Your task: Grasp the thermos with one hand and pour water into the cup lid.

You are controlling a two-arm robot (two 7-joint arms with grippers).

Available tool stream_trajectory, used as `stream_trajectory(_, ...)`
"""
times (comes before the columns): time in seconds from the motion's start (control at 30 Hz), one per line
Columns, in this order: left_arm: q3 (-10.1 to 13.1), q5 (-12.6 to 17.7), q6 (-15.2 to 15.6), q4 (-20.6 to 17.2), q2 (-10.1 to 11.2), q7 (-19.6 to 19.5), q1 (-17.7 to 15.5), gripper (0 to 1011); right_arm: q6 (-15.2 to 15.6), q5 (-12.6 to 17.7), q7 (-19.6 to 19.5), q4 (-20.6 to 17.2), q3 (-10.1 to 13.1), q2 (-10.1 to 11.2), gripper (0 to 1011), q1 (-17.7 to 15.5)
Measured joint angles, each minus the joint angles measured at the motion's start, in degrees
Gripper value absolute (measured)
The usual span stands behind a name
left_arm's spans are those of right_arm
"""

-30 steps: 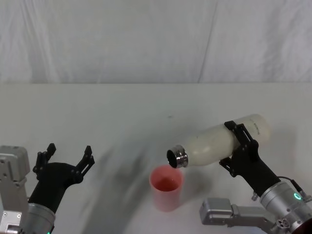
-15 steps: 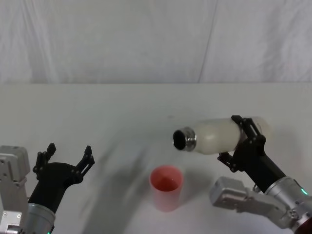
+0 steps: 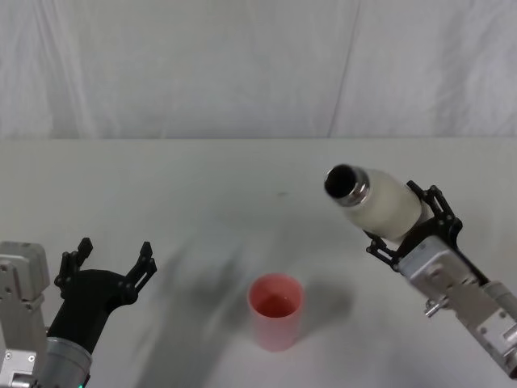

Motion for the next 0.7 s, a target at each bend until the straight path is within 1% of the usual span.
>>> stream_trajectory(0.03, 0.0, 0.0, 0.0, 0.0, 0.0, 0.0, 0.0, 1001, 0.0, 2.2, 1.1, -0.1, 0.8, -0.4, 950, -0.2)
stream_trajectory(0.07, 0.0, 0.0, 0.0, 0.0, 0.0, 0.0, 0.0, 1001, 0.1, 3.5, 1.8, -0.2, 1.1, -0.7, 950, -0.2)
stream_trajectory(0.1, 0.0, 0.0, 0.0, 0.0, 0.0, 0.0, 0.0, 1001, 0.1, 3.5, 1.8, -0.2, 1.1, -0.7, 950, -0.2)
stream_trajectory(0.17, 0.0, 0.0, 0.0, 0.0, 0.0, 0.0, 0.0, 1001, 0.6, 8.4, 4.1, -0.3, 2.7, -1.6, 950, -0.5)
stream_trajectory(0.23, 0.0, 0.0, 0.0, 0.0, 0.0, 0.0, 0.0, 1001, 1.0, 10.6, 5.1, -0.3, 3.3, -2.0, 950, -0.6)
stream_trajectory(0.27, 0.0, 0.0, 0.0, 0.0, 0.0, 0.0, 0.0, 1001, 1.4, 13.0, 6.1, -0.3, 4.1, -2.5, 950, -0.6)
stream_trajectory(0.3, 0.0, 0.0, 0.0, 0.0, 0.0, 0.0, 0.0, 1001, 1.4, 13.0, 6.1, -0.3, 4.1, -2.5, 950, -0.6)
stream_trajectory(0.33, 0.0, 0.0, 0.0, 0.0, 0.0, 0.0, 0.0, 1001, 1.8, 15.1, 6.9, -0.3, 4.7, -2.9, 950, -0.6)
stream_trajectory(0.37, 0.0, 0.0, 0.0, 0.0, 0.0, 0.0, 0.0, 1001, 2.0, 15.9, 7.2, -0.2, 4.9, -3.0, 950, -0.6)
stream_trajectory(0.43, 0.0, 0.0, 0.0, 0.0, 0.0, 0.0, 0.0, 1001, 2.9, 19.1, 8.3, -0.1, 5.8, -3.5, 950, -0.6)
stream_trajectory(0.47, 0.0, 0.0, 0.0, 0.0, 0.0, 0.0, 0.0, 1001, 2.9, 19.1, 8.3, -0.1, 5.8, -3.5, 950, -0.6)
stream_trajectory(0.5, 0.0, 0.0, 0.0, 0.0, 0.0, 0.0, 0.0, 1001, 3.3, 20.3, 8.7, 0.0, 6.2, -3.6, 950, -0.5)
stream_trajectory(0.6, 0.0, 0.0, 0.0, 0.0, 0.0, 0.0, 0.0, 1001, 3.8, 22.1, 9.2, 0.1, 6.5, -3.8, 950, -0.5)
stream_trajectory(0.63, 0.0, 0.0, 0.0, 0.0, 0.0, 0.0, 0.0, 1001, 4.2, 23.4, 9.6, 0.2, 6.9, -4.0, 950, -0.4)
stream_trajectory(0.7, 0.0, 0.0, 0.0, 0.0, 0.0, 0.0, 0.0, 1001, 4.6, 24.7, 9.9, 0.4, 7.2, -4.2, 950, -0.3)
